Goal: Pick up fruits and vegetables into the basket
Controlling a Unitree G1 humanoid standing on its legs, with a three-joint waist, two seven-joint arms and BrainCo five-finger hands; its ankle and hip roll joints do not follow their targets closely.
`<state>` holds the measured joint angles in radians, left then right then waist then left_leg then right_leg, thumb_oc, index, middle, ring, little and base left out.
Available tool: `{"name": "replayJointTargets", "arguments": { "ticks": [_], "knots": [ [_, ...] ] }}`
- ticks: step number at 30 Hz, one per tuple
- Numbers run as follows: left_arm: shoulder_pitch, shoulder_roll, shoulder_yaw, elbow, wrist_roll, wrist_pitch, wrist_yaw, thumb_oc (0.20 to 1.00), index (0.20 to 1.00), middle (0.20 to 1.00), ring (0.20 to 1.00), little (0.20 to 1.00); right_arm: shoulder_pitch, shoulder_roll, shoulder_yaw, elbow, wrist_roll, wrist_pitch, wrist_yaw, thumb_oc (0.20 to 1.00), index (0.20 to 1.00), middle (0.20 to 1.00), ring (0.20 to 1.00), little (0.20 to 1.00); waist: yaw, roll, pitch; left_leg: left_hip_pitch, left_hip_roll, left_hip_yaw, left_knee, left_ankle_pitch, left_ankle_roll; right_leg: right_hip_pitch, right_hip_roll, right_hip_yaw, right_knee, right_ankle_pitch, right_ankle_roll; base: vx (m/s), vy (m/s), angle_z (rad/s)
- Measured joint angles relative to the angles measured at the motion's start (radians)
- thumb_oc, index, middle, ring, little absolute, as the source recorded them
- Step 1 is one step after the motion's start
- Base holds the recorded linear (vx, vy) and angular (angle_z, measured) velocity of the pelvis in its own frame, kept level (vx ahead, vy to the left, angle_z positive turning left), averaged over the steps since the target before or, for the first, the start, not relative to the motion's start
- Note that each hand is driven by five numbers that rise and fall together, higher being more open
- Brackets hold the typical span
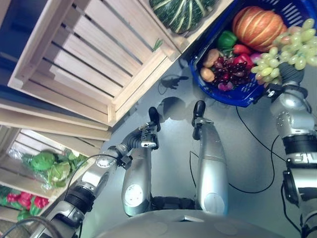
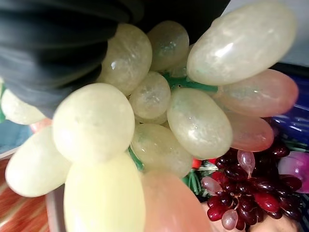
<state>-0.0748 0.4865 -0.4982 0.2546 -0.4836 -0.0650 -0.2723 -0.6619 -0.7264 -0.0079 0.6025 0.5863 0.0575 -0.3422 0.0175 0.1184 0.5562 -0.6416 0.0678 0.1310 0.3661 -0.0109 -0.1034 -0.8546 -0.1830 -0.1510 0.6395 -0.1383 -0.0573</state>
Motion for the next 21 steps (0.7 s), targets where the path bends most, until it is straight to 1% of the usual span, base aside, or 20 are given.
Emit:
{"name": "replayJointTargets", "arguments": {
  "ticks": [3,6,7,10,14,16,21],
  "knots": [
    [0.021,0.001,-0.017,0.010,-0.039,-0.012,0.001,1.000,1.000,1.000,1.000,1.000,-0.081,-0.004,0.008,0.094,0.031,0.013,0.005,0.200,0.200,0.200,0.200,0.200,0.037,0.000,0.000,-0.046,0.001,-0.002,0.017,0.000,-0.001,-0.053,-0.005,-0.001,0.031,-0.010,-0.015,0.02,-0.087,0.08],
    [0.031,0.004,-0.017,0.007,-0.050,-0.070,0.001,1.000,1.000,1.000,1.000,1.000,-0.133,-0.005,0.014,0.168,0.072,0.013,0.027,0.200,0.200,0.200,0.200,0.200,0.058,0.003,-0.002,-0.092,-0.002,-0.009,0.044,-0.001,-0.002,-0.093,-0.017,-0.006,0.063,-0.022,-0.021,0.02,-0.068,0.13],
    [0.031,0.006,-0.017,0.007,-0.052,-0.078,0.001,1.000,1.000,1.000,1.000,1.000,-0.144,-0.005,0.017,0.185,0.081,0.013,0.033,0.200,0.200,0.200,0.200,0.200,0.065,0.003,-0.002,-0.104,-0.001,-0.012,0.051,-0.002,-0.002,-0.104,-0.017,-0.009,0.067,-0.024,-0.023,0.01,-0.067,0.12],
    [0.034,0.024,-0.018,0.002,-0.076,-0.111,-0.005,1.000,1.000,1.000,1.000,1.000,-0.189,-0.009,0.025,0.235,0.083,0.015,0.072,0.200,0.200,0.200,0.200,0.200,0.076,0.003,-0.002,-0.158,-0.003,-0.025,0.080,-0.004,-0.003,-0.146,-0.026,-0.016,0.088,-0.027,-0.026,0.00,-0.072,0.10],
    [0.034,0.044,-0.013,-0.016,-0.080,-0.138,-0.005,1.000,1.000,1.000,1.000,1.000,-0.214,-0.025,0.042,0.268,0.104,0.041,0.120,0.200,0.200,0.200,0.200,0.200,0.093,0.003,-0.002,-0.220,-0.006,-0.039,0.122,-0.010,-0.002,-0.194,-0.034,-0.021,0.116,-0.029,-0.030,-0.01,-0.089,0.09],
    [0.034,0.052,-0.013,-0.034,-0.081,-0.154,0.000,1.000,1.000,1.000,1.000,1.000,-0.220,-0.038,0.058,0.268,0.159,0.056,0.153,0.200,0.200,0.200,0.200,0.200,0.099,0.003,-0.002,-0.259,-0.004,-0.044,0.141,-0.011,0.000,-0.227,-0.037,-0.022,0.125,-0.029,-0.030,-0.02,-0.089,0.06],
    [0.033,0.071,-0.013,-0.041,-0.087,-0.197,0.003,1.000,1.000,1.000,1.000,1.000,-0.237,-0.036,0.060,0.360,0.369,0.094,0.225,0.200,0.200,0.200,0.200,0.200,0.106,0.004,-0.002,-0.316,-0.007,-0.052,0.180,-0.015,0.003,-0.272,-0.048,-0.023,0.149,-0.029,-0.030,-0.02,-0.051,0.05]
  ]
}}
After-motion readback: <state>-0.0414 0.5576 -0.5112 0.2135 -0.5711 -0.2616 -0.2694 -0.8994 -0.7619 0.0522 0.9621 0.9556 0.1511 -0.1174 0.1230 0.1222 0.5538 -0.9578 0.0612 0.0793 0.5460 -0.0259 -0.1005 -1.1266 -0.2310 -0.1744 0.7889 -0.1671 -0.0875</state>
